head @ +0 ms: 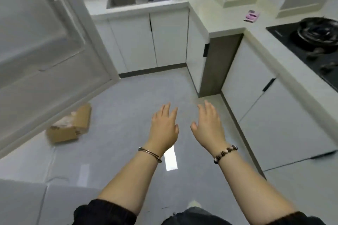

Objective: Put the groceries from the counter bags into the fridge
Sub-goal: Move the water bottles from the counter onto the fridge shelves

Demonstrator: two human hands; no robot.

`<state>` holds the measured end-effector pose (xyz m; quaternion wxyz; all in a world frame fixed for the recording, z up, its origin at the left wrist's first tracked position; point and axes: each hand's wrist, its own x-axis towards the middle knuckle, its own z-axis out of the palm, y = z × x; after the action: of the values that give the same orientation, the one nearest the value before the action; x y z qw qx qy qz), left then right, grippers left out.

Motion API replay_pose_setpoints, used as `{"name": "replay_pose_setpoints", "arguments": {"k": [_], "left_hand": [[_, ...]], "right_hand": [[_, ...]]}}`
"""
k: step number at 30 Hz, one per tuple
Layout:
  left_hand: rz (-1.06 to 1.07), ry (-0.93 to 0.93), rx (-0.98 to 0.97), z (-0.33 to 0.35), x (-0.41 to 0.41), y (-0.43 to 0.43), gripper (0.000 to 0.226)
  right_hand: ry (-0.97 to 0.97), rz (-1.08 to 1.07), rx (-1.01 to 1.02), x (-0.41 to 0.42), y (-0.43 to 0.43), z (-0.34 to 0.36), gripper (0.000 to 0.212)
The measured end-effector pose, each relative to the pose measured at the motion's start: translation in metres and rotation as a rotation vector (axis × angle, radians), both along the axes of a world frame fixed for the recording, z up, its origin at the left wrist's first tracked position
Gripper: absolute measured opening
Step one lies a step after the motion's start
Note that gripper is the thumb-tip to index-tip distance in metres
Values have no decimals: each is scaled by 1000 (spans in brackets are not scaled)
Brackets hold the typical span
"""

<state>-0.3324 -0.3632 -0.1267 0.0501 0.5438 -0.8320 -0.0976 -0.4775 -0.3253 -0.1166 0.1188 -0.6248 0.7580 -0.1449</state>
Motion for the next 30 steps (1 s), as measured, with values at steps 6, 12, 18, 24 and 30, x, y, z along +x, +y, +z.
{"name": "replay_pose_setpoints", "arguments": {"k": [6, 12, 18, 24, 30], "left_hand": [[-248, -15, 87, -17, -142, 0, 61], [-539, -23, 130, -25, -253, 7, 62], [-799, 19, 152, -24, -356, 8, 64], [-991, 28, 131, -11, -447, -10, 64], [-1183, 61, 206, 6, -529, -1, 64]], "right_hand": [[-8, -294, 22, -125, 37, -13, 59], [-43, -578, 50, -201, 89, -26, 62], [-23, -827, 48, -263, 110, -28, 62], [31, -1027, 17, -329, 99, -11, 62], [78, -1235, -15, -373, 109, 1, 63]]}}
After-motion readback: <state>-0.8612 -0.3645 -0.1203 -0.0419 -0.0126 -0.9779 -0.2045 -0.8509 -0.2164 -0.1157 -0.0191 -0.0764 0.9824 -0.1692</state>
